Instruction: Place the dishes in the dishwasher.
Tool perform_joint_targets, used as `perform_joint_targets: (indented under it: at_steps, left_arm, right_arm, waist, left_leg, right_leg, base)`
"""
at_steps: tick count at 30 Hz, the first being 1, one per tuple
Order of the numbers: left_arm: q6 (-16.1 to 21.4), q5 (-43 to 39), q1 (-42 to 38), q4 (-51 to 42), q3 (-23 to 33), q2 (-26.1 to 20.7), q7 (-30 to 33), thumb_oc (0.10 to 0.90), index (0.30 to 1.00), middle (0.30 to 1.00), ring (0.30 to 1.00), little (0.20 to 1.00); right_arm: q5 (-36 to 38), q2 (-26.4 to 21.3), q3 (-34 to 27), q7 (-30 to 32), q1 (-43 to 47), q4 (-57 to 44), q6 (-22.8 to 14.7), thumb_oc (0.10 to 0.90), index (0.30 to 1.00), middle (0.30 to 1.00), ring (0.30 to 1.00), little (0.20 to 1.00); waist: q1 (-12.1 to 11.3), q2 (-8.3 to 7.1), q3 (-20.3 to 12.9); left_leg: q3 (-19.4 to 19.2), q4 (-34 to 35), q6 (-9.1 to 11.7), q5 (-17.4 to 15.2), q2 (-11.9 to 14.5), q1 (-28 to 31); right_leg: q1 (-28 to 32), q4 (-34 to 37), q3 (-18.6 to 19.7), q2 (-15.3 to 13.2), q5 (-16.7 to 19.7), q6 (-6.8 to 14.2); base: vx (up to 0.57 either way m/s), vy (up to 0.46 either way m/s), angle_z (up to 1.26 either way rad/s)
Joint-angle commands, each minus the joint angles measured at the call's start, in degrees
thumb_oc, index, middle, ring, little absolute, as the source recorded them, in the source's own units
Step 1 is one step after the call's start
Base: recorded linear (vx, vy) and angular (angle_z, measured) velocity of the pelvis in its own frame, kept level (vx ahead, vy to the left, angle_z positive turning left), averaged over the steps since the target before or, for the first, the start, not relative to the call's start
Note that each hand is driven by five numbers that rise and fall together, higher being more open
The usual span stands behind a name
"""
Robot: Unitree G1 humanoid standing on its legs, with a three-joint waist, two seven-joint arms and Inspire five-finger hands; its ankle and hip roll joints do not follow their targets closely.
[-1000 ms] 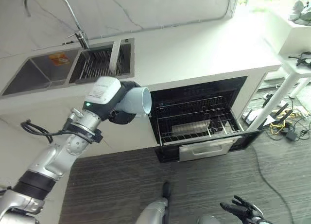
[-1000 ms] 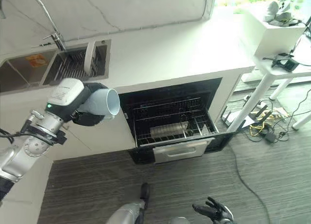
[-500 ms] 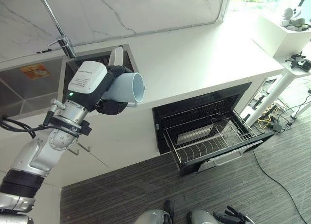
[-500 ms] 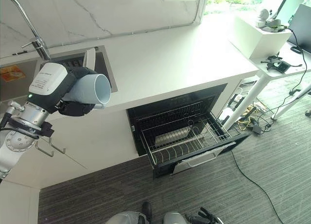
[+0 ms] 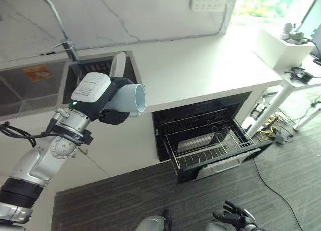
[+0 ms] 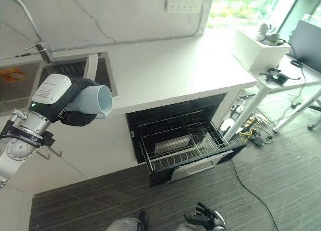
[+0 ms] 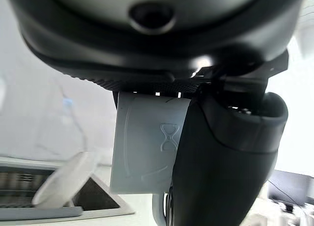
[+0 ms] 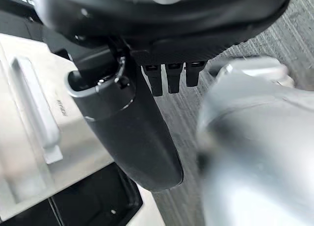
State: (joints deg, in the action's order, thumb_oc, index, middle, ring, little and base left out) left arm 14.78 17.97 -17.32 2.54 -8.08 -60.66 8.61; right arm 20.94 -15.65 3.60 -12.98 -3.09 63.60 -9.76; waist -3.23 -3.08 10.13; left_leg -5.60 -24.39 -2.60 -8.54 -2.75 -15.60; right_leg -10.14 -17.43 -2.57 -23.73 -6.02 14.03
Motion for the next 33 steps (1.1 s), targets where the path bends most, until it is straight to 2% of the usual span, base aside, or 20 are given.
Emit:
perform_joint_targets:
  at_steps: [1,3,4,5,7,8,10,11,12,13,14,16,19,23,28,29,30,31,32,33]
  left_arm:
    - [0.38,-3.14,-5.29,-5.76,6.98,-4.8,3.8,0.4,0.3,0.3,0.3,0.3]
    - [0.92,-2.32,-4.16,-5.43,8.0,-4.89,3.63,0.4,0.3,0.3,0.3,0.3]
    - [2.4,-0.27,-1.39,-7.35,9.61,-4.03,3.03,0.4,0.3,0.3,0.3,0.3]
    - [1.93,1.19,0.55,-10.03,11.03,-3.24,2.82,0.4,0.3,0.3,0.3,0.3]
    - [2.13,3.05,2.61,-14.55,12.26,-2.05,1.59,0.4,0.3,0.3,0.3,0.3]
    - [2.25,1.96,-0.38,-15.81,10.77,-1.41,-0.08,0.4,0.3,0.3,0.3,0.3]
    - [-0.38,0.12,-4.86,-14.97,7.95,-1.78,-1.25,0.4,0.3,0.3,0.3,0.3]
    - [-2.36,-0.28,-6.3,-15.16,6.37,-1.19,-1.96,0.4,0.3,0.3,0.3,0.3]
    - [-3.14,0.78,-3.93,-15.46,7.18,0.02,-2.21,0.4,0.3,0.3,0.3,0.3]
    - [-1.68,2.37,0.25,-15.24,9.77,1.18,-1.41,0.4,0.3,0.3,0.3,0.3]
    - [-0.25,2.87,1.43,-14.81,10.01,1.89,0.06,0.4,0.3,0.3,0.3,0.3]
    - [-0.02,2.73,1.59,-14.75,9.97,1.97,0.41,0.4,0.3,0.3,0.3,0.3]
    - [1.43,4.05,2.66,-14.21,10.72,3.16,0.74,0.4,0.3,0.3,0.3,0.3]
    - [0.1,4.7,2.82,-13.8,11.12,3.16,1.22,0.4,0.3,0.3,0.3,0.3]
    - [1.55,4.21,2.19,-12.44,10.6,2.62,1.1,0.4,0.3,0.3,0.3,0.3]
    - [1.81,4.22,1.6,-12.47,10.19,2.24,1.03,0.4,0.3,0.3,0.3,0.3]
    - [1.8,4.65,0.17,-11.58,8.85,1.76,1.58,0.4,0.3,0.3,0.3,0.3]
    - [1.96,4.34,-0.84,-10.78,8.05,1.5,1.67,0.4,0.3,0.3,0.3,0.3]
    - [1.31,4.48,-2.15,-10.57,7.21,1.7,1.75,0.4,0.3,0.3,0.3,0.3]
    - [0.33,4.27,-3.26,-10.55,6.58,1.39,2.01,0.4,0.3,0.3,0.3,0.3]
  right_arm:
    - [-6.25,-5.07,1.59,-3.07,2.56,-7.59,-5.04,0.8,0.9,0.9,0.9,0.9]
    - [-10.26,-5.31,2.81,-3.64,2.91,-7.61,-5.53,0.8,0.9,0.9,0.9,0.9]
    - [-10.36,-6.47,5.26,-3.33,3.99,-7.39,-5.22,0.8,0.9,0.9,0.9,0.9]
    - [-10.22,-7.2,5.36,-3.7,4.25,-7.31,-5.19,0.8,0.9,0.9,0.9,0.9]
    - [-8.53,-8.02,4.95,-4.66,2.97,-7.52,-4.61,0.8,0.9,0.9,0.9,0.9]
    - [-6.07,-7.76,4.08,-4.8,0.07,-7.24,-4.63,0.8,0.9,0.9,0.9,0.9]
    - [-4.87,-6.71,4.38,-4.62,-0.78,-5.14,-3.3,0.8,0.9,0.9,0.9,0.9]
    - [-4.61,-5.41,4.78,-3.91,-0.14,-3.25,-1.71,0.8,0.9,0.9,0.9,0.9]
    - [-5.33,-4.74,5.84,-3.12,1.21,-2.6,0.38,0.8,0.9,0.9,0.9,0.9]
    - [-5.77,-4.69,6.81,-3.11,2.62,-1.44,0.75,0.8,0.9,0.9,0.9,0.9]
    - [-4.94,-4.64,6.39,-2.77,2.48,-1.49,0.31,0.8,0.9,0.9,0.9,0.9]
    - [-4.74,-4.64,6.18,-2.09,2.25,-1.6,0.21,0.8,0.9,0.9,0.9,0.9]
    - [-3.75,-4.74,5.5,-1.52,1.85,-1.17,0.56,0.8,0.9,0.9,0.9,0.9]
    - [-4.91,-4.27,5.05,-2.55,1.42,-0.93,-0.47,0.8,0.9,0.9,0.9,0.9]
    - [-4.56,-3.94,4.4,-1.67,0.86,-1.29,-0.95,0.8,0.9,0.9,0.9,0.9]
    - [-4.12,-3.9,3.91,-1.36,0.52,-1.7,-1.72,0.8,0.9,0.9,0.9,0.9]
    - [-3.69,-3.55,3.28,-0.41,-0.23,-3.11,-1.85,0.8,0.9,0.9,0.9,0.9]
    - [-2.6,-3.38,3.03,-0.1,-0.55,-3.58,-1.29,0.8,0.9,0.9,0.9,0.9]
    - [-2.49,-3.57,2.5,-0.59,-0.58,-2.94,-1.31,0.8,0.9,0.9,0.9,0.9]
    - [-4.63,-3.65,2.06,-1.35,-0.55,-2.1,-1.86,0.8,0.9,0.9,0.9,0.9]
  waist:
    - [1.31,3.95,0.22]
    - [1.11,3.83,0.27]
    - [0.51,3.51,0.18]
    - [0.6,3.61,0.1]
    - [1.98,4.22,0.24]
    - [4.89,5.12,1.36]
    - [5.69,5.98,1.45]
    - [4.48,6.85,1.04]
    - [2.16,7.7,0.54]
    - [0.63,8.03,-0.12]
    - [1.07,8.25,-0.62]
    - [1.05,8.12,-0.54]
    - [0.52,7.71,-0.79]
    - [0.62,7.05,-0.63]
    - [0.88,6.27,-0.87]
    - [1.18,6.45,-0.94]
    - [2.97,7.3,-0.32]
    - [3.7,7.31,0.28]
    - [4.09,6.81,0.74]
    - [4.94,5.47,1.11]
  left_leg:
    - [9.48,7.2,8.43,-5.58,13.71,11.4]
    - [9.32,7.2,9.23,-5.02,15.59,11.49]
    - [9.17,7.2,10.29,-3.74,19.34,11.6]
    - [8.35,7.2,10.42,-2.72,20.81,11.1]
    - [3.14,7.2,10.8,1.25,24.79,8.7]
    - [-6.13,7.2,11.51,4.12,26.57,7.63]
    - [-11.04,7.2,11.77,2.58,21.78,7.43]
    - [-9.61,7.2,10.63,1.52,16.28,5.44]
    - [-2.73,7.2,9.31,1.68,12.76,3.18]
    - [1.23,7.2,8.26,0.72,10.12,3.37]
    - [-1.22,7.2,8.2,0.56,11.01,3.38]
    - [-0.84,7.2,8.14,-0.03,10.54,3.96]
    - [2.71,7.2,6.86,-0.93,7.96,4.99]
    - [1.79,7.2,5.53,-2.2,7.28,6.28]
    - [0.14,7.2,3.87,-3.79,6.76,7.11]
    - [0.67,7.2,2.84,-4.1,6.31,7.3]
    - [2.31,7.2,1.11,-4.95,5.69,8.11]
    - [2.81,7.2,0.51,-5.19,5.33,8.75]
    - [3.1,7.2,1.19,-5.0,5.06,9.25]
    - [3.66,7.2,1.73,-6.04,4.09,9.99]
  right_leg:
    - [0.49,0.24,2.54,3.77,1.12,0.97]
    - [0.85,0.24,1.14,4.14,0.29,0.97]
    - [1.48,0.24,-2.58,5.3,-1.26,0.97]
    - [1.91,0.24,-4.97,6.04,-1.93,0.3]
    - [3.29,0.24,-9.84,7.85,-3.21,-2.07]
    - [6.19,0.24,-16.33,9.2,-4.42,-3.95]
    - [8.16,0.24,-19.27,9.37,-5.88,-3.47]
    - [8.53,0.24,-18.88,10.38,-6.67,-3.63]
    - [7.52,0.24,-16.28,12.39,-6.31,-5.13]
    - [7.14,0.24,-14.22,13.44,-6.7,-5.85]
    - [7.38,0.24,-15.75,13.08,-6.94,-6.02]
    - [7.84,0.24,-15.49,12.92,-7.23,-5.91]
    - [7.56,0.24,-12.96,12.91,-6.46,-5.78]
    - [7.5,0.24,-12.37,11.79,-5.7,-4.64]
    - [7.84,0.24,-11.63,11.09,-5.39,-3.45]
    - [8.78,0.24,-10.75,12.43,-5.46,-3.75]
    - [8.49,-1.44,-9.15,15.18,-1.07,-3.57]
    - [6.34,-4.23,-8.2,14.75,0.41,-3.07]
    - [5.61,0.24,-7.71,12.86,0.44,-3.26]
    - [1.39,0.24,-3.91,10.26,1.16,-2.39]
  base:
    - [0.24,-1.294,0.24]
    - [0.18,-0.789,0.28]
    - [0.17,-0.719,0.32]
    - [0.19,-0.897,0.32]
    - [0.09,-0.689,0.99]
    - [0.12,-0.682,2.06]
    - [0.21,-0.463,3.29]
    - [0.26,-0.136,2.48]
    - [0.34,0.078,0.13]
    - [0.28,0.225,-0.87]
    - [0.24,0.217,-1.88]
    - [0.17,0.142,-1.31]
    - [0.18,0.175,-0.38]
    - [0.1,0.103,-0.62]
    - [0.06,0.087,-0.13]
    - [0.16,0.14,0.21]
    - [0.14,0.07,0.43]
    - [0.13,-0.158,0.46]
    - [0.08,-0.427,0.2]
    - [0.11,-0.671,0.04]
